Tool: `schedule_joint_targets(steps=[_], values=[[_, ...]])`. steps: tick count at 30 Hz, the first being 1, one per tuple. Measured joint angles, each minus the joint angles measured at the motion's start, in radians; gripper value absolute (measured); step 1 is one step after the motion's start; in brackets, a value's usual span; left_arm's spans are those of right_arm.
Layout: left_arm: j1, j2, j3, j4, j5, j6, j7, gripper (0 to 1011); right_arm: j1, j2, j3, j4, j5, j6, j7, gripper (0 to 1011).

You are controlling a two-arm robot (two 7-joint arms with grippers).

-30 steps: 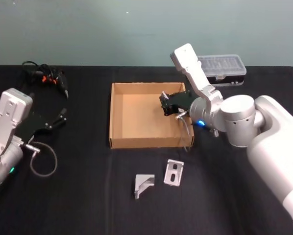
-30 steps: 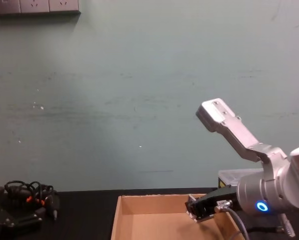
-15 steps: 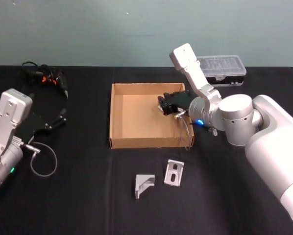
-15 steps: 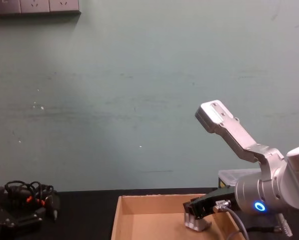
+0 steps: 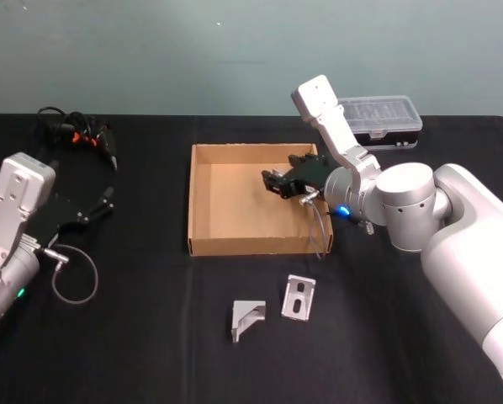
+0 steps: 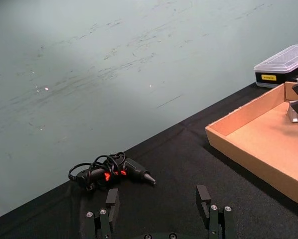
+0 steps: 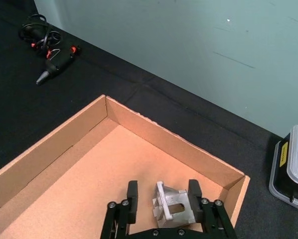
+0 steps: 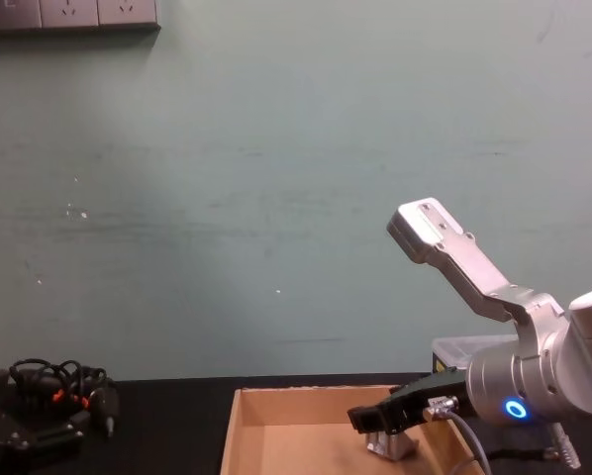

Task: Use one hand to pick up the angle iron from the table and place it into the box.

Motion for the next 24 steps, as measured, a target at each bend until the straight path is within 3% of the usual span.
schedule_joint_targets(steps=[14,21,23,24], values=[[0.0,0.0,0.0,0.0,0.0,0.0,0.0,1011,-0.008,0.005,0.002,-0.016,-0.003,0.002,-0.001,1002],[0.0,0.0,0.0,0.0,0.0,0.0,0.0,1011,-0.047,0.028,0.019,-0.099,-0.015,0.019,0.005,1002],[0.0,0.0,0.0,0.0,0.0,0.0,0.0,1011,-0.085,0.049,0.028,-0.181,-0.018,0.042,0.011,1002],[0.0,0.0,0.0,0.0,0.0,0.0,0.0,1011,-0.085,0.049,0.028,-0.181,-0.018,0.042,0.011,1002]])
